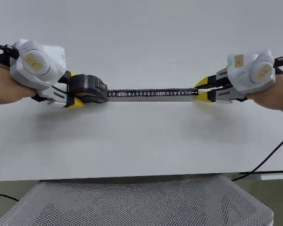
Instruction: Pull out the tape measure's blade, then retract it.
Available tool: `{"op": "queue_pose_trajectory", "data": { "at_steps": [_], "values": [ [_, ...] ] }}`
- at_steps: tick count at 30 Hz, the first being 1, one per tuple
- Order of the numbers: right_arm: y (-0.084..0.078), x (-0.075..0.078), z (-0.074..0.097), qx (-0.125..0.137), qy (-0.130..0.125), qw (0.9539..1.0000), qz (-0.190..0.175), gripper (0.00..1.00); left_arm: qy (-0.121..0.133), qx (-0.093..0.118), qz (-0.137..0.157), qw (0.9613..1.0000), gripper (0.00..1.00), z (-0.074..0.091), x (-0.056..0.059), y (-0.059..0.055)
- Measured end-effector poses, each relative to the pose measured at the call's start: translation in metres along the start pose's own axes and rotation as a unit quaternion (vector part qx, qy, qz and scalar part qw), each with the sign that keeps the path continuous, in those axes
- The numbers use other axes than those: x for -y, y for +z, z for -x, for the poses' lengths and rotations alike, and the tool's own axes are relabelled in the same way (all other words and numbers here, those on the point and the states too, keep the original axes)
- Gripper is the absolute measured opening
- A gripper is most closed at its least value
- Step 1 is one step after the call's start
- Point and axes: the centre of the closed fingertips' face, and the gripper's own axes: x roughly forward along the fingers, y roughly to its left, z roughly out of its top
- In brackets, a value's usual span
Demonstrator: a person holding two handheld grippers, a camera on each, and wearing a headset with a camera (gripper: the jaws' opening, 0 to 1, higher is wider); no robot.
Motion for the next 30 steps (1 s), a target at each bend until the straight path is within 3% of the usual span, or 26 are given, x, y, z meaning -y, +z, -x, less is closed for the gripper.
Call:
{"op": "queue_pose_trajectory", "data": {
  "at_steps": [20, 30],
  "values": [
    [-0.019, 0.003, 0.009, -0.011, -0.002, 0.9998, -0.017, 0.09, 0.0, -0.001, -0.003, 1.0, 0.3, 0.0, 0.0, 0.001],
    [-0.019, 0.003, 0.006, -0.017, 0.002, 0.9997, -0.02, 0.1, 0.003, -0.001, 0.001, 1.0, 0.3, -0.001, -0.001, 0.002]
  ]
}}
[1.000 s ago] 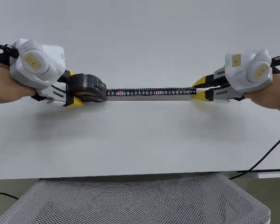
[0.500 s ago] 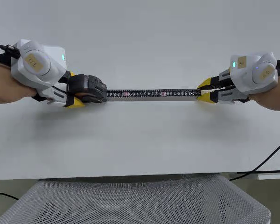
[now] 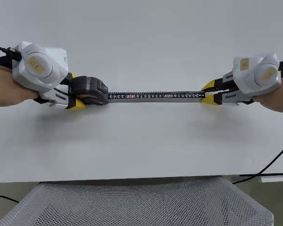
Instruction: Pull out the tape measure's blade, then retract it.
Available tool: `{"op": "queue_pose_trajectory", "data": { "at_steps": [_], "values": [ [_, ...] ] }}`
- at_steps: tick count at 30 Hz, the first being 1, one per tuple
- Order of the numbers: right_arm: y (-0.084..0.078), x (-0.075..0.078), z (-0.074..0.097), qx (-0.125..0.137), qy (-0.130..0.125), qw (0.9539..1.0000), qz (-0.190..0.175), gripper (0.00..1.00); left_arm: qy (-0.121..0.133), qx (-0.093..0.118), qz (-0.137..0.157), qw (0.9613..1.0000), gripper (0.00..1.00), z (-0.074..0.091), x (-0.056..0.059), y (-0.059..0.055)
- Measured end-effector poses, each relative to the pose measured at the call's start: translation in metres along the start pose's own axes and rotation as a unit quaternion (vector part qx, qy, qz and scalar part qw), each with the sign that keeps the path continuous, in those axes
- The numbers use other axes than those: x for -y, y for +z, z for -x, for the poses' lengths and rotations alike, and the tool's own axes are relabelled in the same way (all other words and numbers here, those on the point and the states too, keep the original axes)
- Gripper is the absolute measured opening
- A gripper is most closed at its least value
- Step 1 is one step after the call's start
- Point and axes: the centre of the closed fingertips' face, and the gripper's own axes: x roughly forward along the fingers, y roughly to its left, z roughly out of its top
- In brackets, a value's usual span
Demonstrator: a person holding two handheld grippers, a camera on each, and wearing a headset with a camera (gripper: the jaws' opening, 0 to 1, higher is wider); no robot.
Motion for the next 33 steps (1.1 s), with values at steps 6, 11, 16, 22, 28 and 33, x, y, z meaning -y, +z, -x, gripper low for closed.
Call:
{"op": "queue_pose_trajectory", "data": {
  "at_steps": [6, 11, 16, 22, 28, 33],
  "values": [
    [0.0005, -0.0025, 0.0005, 0.002, 0.016, 0.9998, -0.008, 0.1, -0.002, -0.008, -0.007, 0.9999, 0.3, 0.0, -0.0001, -0.0003],
    [0.0007, -0.0025, 0.0001, -0.001, 0.026, 0.9996, -0.009, 0.11, -0.004, -0.004, -0.011, 0.9999, 0.3, 0.0001, -0.0002, -0.0003],
    [0.0004, -0.0026, -0.0001, -0.004, 0.026, 0.9996, -0.005, 0.11, -0.002, -0.008, -0.013, 0.9999, 0.3, 0.0001, -0.0004, -0.0006],
    [-0.0007, -0.0022, -0.0002, -0.01, 0.023, 0.9996, -0.012, 0.12, -0.003, -0.009, -0.011, 0.9999, 0.31, -0.0005, -0.0005, -0.0008],
    [0.0012, -0.0009, 0.0027, -0.004, 0.021, 0.9995, -0.023, 0.15, -0.007, -0.006, 0.01, 0.9999, 0.35, 0.0004, 0.0001, 0.0011],
    [0.0025, 0.0036, 0.0085, 0.005, 0.012, 0.9992, -0.038, 0.2, -0.003, 0.001, 0.018, 0.9998, 0.44, 0.0042, -0.0031, 0.0024]
  ]
}}
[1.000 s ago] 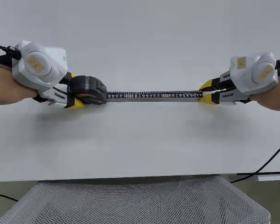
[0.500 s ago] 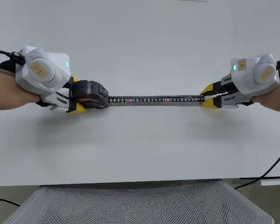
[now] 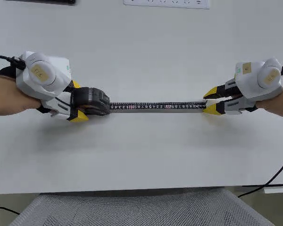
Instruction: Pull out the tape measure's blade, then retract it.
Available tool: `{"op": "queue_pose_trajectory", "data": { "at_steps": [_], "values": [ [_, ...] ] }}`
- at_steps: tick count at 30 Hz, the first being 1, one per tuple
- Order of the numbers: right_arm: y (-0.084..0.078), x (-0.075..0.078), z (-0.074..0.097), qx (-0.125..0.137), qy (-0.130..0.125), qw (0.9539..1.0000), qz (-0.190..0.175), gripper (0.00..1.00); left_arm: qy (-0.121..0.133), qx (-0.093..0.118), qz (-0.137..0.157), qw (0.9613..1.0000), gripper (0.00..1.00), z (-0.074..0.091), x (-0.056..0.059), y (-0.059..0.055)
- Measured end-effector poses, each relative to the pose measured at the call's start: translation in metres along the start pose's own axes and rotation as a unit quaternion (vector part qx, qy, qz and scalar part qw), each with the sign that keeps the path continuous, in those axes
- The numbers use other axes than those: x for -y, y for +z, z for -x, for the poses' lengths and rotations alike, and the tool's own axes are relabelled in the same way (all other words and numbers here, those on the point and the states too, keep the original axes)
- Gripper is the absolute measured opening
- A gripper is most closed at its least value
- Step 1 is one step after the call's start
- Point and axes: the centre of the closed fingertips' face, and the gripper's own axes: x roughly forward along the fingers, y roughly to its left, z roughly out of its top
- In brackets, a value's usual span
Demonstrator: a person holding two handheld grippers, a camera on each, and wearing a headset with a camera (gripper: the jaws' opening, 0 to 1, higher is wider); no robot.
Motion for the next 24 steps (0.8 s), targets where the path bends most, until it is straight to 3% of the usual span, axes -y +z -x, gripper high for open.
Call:
{"op": "queue_pose_trajectory", "data": {
  "at_steps": [9, 21, 24],
  "values": [
    [0.001, -0.005, 0.002, 0.005, -0.003, 0.9999, -0.012, 0.23, 0.007, 0.005, 0.002, 1.0, 0.44, 0.002, 0.0, 0.003],
    [0.013, -0.007, 0.011, 0.043, -0.035, 0.997, -0.054, 0.31, 0.037, 0.045, 0.026, 0.998, 0.48, 0.02, -0.001, 0.008],
    [0.013, -0.006, 0.013, 0.044, -0.047, 0.9961, -0.06, 0.35, 0.056, 0.065, 0.042, 0.9954, 0.5, 0.026, -0.005, 0.011]
  ]
}}
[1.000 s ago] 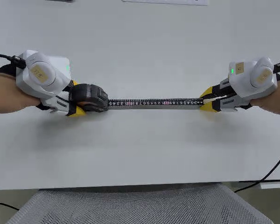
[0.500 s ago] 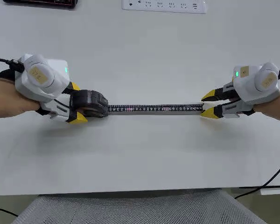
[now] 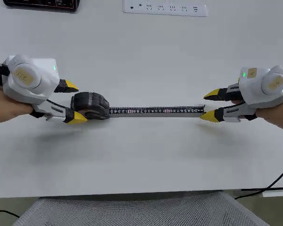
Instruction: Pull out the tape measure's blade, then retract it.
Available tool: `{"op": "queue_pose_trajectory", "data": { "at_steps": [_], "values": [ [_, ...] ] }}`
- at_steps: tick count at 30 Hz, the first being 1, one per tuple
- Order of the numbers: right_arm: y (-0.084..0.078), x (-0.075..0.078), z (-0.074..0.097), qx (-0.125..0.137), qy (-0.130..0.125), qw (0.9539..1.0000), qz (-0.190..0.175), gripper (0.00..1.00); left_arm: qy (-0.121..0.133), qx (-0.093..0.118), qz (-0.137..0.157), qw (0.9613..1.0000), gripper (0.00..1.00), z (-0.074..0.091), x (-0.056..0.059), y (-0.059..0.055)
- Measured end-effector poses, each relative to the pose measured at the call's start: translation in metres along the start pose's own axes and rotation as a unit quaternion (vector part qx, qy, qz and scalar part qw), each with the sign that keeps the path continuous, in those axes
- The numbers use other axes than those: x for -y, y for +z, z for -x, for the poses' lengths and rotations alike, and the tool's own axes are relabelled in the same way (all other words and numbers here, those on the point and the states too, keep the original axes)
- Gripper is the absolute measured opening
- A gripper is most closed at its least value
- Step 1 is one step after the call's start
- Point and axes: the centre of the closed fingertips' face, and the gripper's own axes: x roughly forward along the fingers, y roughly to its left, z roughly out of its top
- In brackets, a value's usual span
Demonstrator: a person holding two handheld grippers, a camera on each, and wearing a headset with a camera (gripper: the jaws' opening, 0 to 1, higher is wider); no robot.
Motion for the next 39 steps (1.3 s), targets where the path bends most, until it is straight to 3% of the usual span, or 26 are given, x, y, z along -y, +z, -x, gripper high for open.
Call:
{"op": "queue_pose_trajectory", "data": {
  "at_steps": [6, 13, 23, 39],
  "values": [
    [0.007, 0.002, 0.007, 0.024, -0.028, 0.9989, -0.028, 0.42, 0.018, 0.023, 0.028, 0.9992, 0.52, 0.013, -0.003, 0.002],
    [0.01, -0.003, 0.008, 0.036, -0.038, 0.9977, -0.042, 0.47, 0.036, 0.042, 0.047, 0.9974, 0.55, 0.023, -0.006, 0.003],
    [0.015, -0.009, 0.017, 0.053, -0.061, 0.995, -0.059, 0.52, 0.069, 0.077, 0.082, 0.9913, 0.57, 0.04, -0.004, 0.006],
    [0.011, -0.022, 0.028, 0.057, -0.094, 0.992, -0.062, 0.58, 0.113, 0.097, 0.108, 0.983, 0.59, 0.062, 0.006, -0.003]
  ]
}}
